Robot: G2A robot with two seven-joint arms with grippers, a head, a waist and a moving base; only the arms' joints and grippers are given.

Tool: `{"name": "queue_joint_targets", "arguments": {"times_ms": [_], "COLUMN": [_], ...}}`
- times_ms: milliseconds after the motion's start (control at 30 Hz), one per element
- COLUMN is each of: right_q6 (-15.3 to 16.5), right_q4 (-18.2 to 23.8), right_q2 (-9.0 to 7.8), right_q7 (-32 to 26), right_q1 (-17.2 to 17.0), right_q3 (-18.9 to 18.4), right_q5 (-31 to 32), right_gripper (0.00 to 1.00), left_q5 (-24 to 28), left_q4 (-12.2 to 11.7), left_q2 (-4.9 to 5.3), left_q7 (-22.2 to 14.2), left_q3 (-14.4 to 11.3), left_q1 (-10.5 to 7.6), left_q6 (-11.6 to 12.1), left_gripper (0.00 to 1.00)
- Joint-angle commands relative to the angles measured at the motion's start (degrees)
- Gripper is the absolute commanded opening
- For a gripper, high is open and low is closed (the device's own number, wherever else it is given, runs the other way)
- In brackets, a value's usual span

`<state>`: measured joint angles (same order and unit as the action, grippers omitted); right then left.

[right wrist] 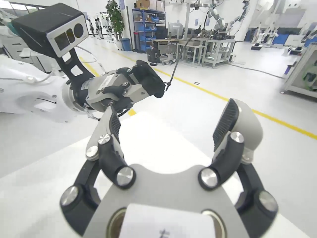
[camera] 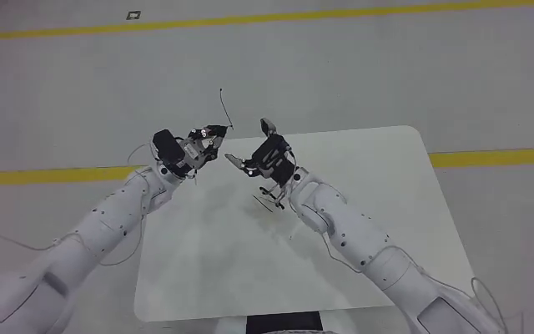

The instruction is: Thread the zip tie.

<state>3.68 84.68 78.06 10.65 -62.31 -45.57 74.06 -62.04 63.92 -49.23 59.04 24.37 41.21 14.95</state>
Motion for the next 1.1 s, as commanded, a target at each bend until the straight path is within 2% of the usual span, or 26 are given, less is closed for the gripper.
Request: {"name": "queue_joint_targets", "arguments": {"times_ms": [0, 200, 233, 333, 467, 500, 533, 567, 600, 633, 667, 833, 1033, 1067], "right_q6": [-0.8, -0.9, -1.3, -3.1, -5.0, -5.3, -5.5, -5.8, -5.9, -6.0, -6.0, -6.3, -7.8, -8.1], "right_q4": [0.0, 0.0, 0.3, 0.5, 0.6, 0.6, 0.5, 0.5, 0.4, 0.3, 0.1, -1.1, -3.4, -3.5], "right_q2": [0.08, 0.08, 0.07, 0.11, 0.41, 0.49, 0.61, 0.71, 0.82, 0.94, 1.12, 1.95, 3.04, 3.20], "right_q7": [0.3, 0.3, 0.3, 0.1, 0.0, 0.1, 0.3, 0.5, 0.7, 0.9, 1.1, 1.4, -0.2, -0.6], "right_q1": [-0.2, -0.2, -0.4, -0.1, 0.1, 0.1, 0.1, 0.1, 0.2, 0.2, 0.3, 1.0, 2.1, 2.3], "right_q3": [0.0, 0.0, -0.1, 0.0, 0.1, 0.1, 0.1, 0.1, 0.1, 0.2, 0.4, 1.3, 2.2, 2.3], "right_q5": [-0.1, 0.1, 0.9, 5.9, 9.3, 9.8, 10.3, 10.4, 10.5, 10.5, 10.6, 11.1, 12.1, 12.1], "right_gripper": [1.00, 1.00, 1.00, 1.00, 1.00, 1.00, 0.96, 0.84, 0.53, 0.45, 0.40, 0.27, 0.18, 0.13], "left_q5": [-2.5, -2.5, -1.7, 2.0, 5.9, 6.3, 6.7, 7.0, 7.0, 7.0, 7.0, 7.0, 7.0, 7.0], "left_q4": [0.0, 0.0, 0.5, 1.6, 2.2, 2.3, 2.6, 2.8, 2.8, 2.8, 2.8, 2.8, 2.8, 2.8], "left_q2": [-0.03, -0.03, -0.11, -0.24, -0.31, -0.30, -0.29, -0.29, -0.29, -0.29, -0.29, -0.29, -0.29, -0.29], "left_q7": [-0.3, -0.3, -1.2, -3.8, -6.7, -7.2, -8.0, -8.2, -8.2, -8.2, -8.2, -8.2, -8.2, -8.2], "left_q3": [0.2, 0.2, 0.4, 1.7, 3.4, 3.7, 4.0, 4.0, 4.0, 4.0, 4.0, 4.0, 4.0, 4.0], "left_q1": [-0.20, -0.20, 0.16, 1.07, 1.96, 2.12, 2.43, 2.59, 2.59, 2.59, 2.59, 2.59, 2.59, 2.59], "left_q6": [-2.2, -2.2, -2.0, 0.3, 4.2, 4.5, 4.5, 4.5, 4.5, 4.5, 4.5, 4.5, 4.5, 4.5], "left_gripper": [0.00, 0.00, 0.00, 0.00, 0.00, 0.00, 0.00, 0.00, 0.00, 0.00, 0.00, 0.00, 0.00, 0.00]}}
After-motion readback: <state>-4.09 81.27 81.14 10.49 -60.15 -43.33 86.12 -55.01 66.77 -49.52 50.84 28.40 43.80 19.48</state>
